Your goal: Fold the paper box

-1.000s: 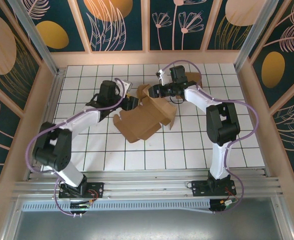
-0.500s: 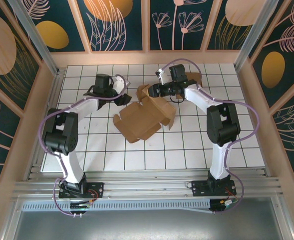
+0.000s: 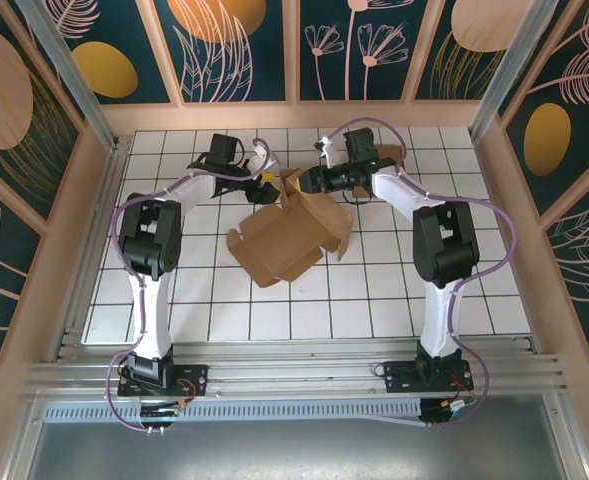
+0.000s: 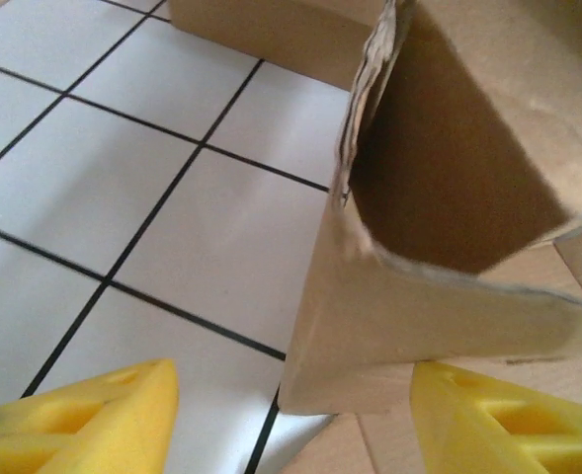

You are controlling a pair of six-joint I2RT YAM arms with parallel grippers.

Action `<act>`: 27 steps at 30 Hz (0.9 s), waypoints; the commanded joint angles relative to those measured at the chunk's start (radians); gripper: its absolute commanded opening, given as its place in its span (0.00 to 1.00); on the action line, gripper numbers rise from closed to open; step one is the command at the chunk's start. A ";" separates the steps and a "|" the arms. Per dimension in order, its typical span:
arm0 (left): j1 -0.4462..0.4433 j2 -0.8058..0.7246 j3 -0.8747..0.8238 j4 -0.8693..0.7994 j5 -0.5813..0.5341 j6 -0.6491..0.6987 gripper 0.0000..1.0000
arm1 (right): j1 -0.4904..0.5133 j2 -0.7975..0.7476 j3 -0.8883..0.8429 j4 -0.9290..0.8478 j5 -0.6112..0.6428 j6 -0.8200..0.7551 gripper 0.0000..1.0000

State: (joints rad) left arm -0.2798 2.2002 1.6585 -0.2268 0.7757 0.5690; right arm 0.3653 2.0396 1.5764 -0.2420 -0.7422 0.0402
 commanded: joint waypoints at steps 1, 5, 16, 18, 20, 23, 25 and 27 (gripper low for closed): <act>-0.034 0.043 0.073 -0.160 0.094 0.126 0.64 | -0.011 0.033 0.028 -0.020 -0.047 0.016 0.58; -0.061 0.071 0.120 -0.214 0.085 0.163 0.63 | -0.016 0.042 0.033 -0.013 -0.064 0.019 0.58; -0.104 0.026 0.042 -0.027 -0.045 0.057 0.39 | -0.037 0.036 0.024 0.072 -0.144 0.112 0.62; -0.105 0.029 0.046 -0.035 -0.038 0.051 0.42 | -0.042 0.033 0.019 0.078 -0.147 0.116 0.62; -0.105 0.021 0.050 -0.051 -0.033 0.053 0.48 | -0.047 0.031 0.017 0.071 -0.136 0.111 0.62; -0.105 -0.018 0.000 -0.011 -0.048 0.069 0.51 | -0.054 0.032 0.017 0.063 -0.130 0.107 0.61; -0.105 -0.037 -0.025 0.021 -0.065 0.079 0.53 | -0.054 0.035 0.020 0.055 -0.131 0.100 0.61; -0.105 -0.042 -0.019 0.001 -0.069 0.094 0.69 | -0.052 0.036 0.024 0.045 -0.132 0.094 0.61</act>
State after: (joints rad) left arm -0.3798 2.2036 1.6524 -0.2379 0.7094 0.6342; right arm 0.3138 2.0602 1.5833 -0.2050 -0.8478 0.1368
